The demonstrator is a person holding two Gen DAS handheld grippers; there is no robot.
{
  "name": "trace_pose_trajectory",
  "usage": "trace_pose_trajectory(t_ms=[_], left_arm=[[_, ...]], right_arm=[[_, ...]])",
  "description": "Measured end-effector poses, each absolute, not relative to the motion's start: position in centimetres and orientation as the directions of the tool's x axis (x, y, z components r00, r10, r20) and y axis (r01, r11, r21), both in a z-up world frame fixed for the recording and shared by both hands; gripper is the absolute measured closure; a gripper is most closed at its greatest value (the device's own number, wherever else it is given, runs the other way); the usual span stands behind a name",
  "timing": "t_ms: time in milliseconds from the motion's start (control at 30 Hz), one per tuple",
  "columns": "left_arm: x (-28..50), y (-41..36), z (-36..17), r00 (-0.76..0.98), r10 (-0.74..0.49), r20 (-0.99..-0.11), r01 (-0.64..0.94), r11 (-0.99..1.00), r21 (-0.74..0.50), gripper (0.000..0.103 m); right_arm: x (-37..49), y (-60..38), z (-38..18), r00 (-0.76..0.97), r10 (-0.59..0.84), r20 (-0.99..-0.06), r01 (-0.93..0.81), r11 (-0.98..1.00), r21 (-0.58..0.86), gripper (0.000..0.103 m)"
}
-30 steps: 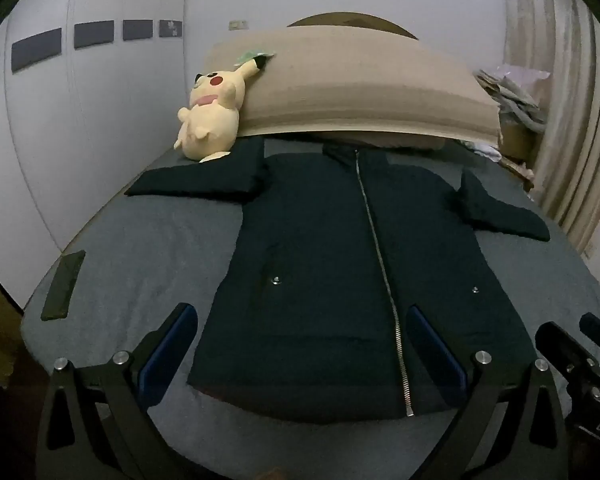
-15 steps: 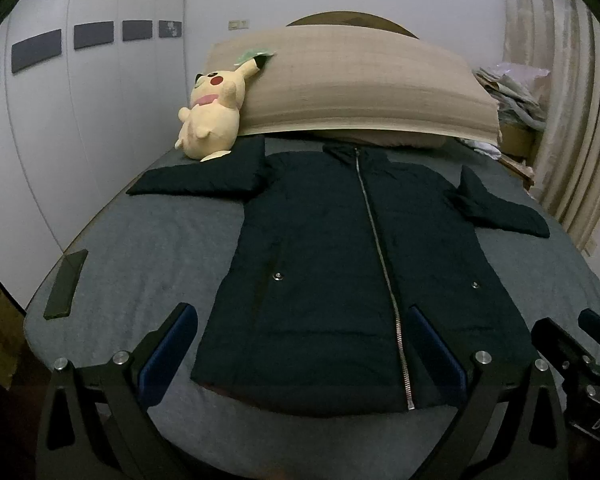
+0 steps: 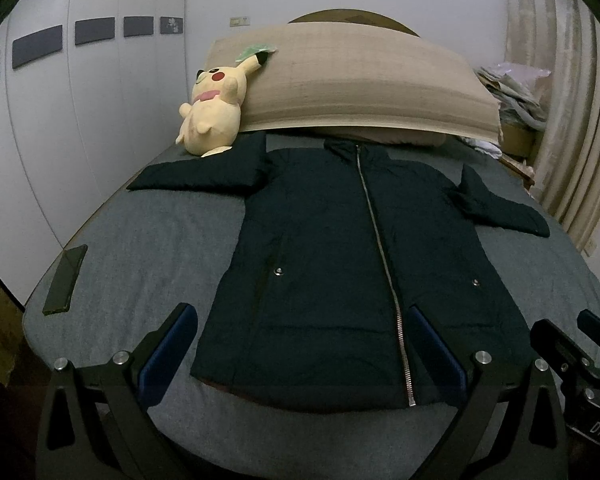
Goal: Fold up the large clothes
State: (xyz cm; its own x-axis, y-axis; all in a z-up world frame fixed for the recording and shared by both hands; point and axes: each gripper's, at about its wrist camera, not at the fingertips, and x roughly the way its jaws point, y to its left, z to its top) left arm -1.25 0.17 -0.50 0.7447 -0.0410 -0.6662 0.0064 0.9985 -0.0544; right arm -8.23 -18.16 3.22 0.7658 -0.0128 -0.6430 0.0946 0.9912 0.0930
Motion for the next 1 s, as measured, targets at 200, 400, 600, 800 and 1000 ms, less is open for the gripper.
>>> trace_pose_trajectory(t_ms=[200, 400, 600, 800, 1000], left_arm=[[-1.39, 0.16, -0.69, 0.746, -0.043, -0.664, 0.01, 0.998, -0.054, 0.0], [-1.53, 0.17, -0.87, 0.746, -0.045, -0.665, 0.016, 0.999, -0.051, 0.0], [-1.72, 0.09, -0.81, 0.745, -0.046, -0.666, 0.016, 0.999, -0.051, 0.0], [-1.79, -0.04, -0.73, 0.746, -0.044, -0.665, 0.015, 0.999, -0.048, 0.0], [-1.58, -0.25, -0.81, 0.74, -0.039, -0.672, 0.012, 0.999, -0.044, 0.0]], right_arm=[[-8.23, -18.16, 3.25, 0.766, -0.014, -0.643, 0.096, 0.991, 0.093, 0.0], [-8.26, -18.16, 3.21, 0.766, -0.013, -0.643, 0.095, 0.991, 0.093, 0.0], [-8.25, -18.12, 3.17, 0.766, -0.013, -0.643, 0.095, 0.991, 0.094, 0.0], [-8.28, -18.02, 3.12, 0.764, -0.015, -0.645, 0.097, 0.991, 0.092, 0.0], [-8.44, -18.02, 3.04, 0.765, -0.016, -0.644, 0.098, 0.991, 0.091, 0.0]])
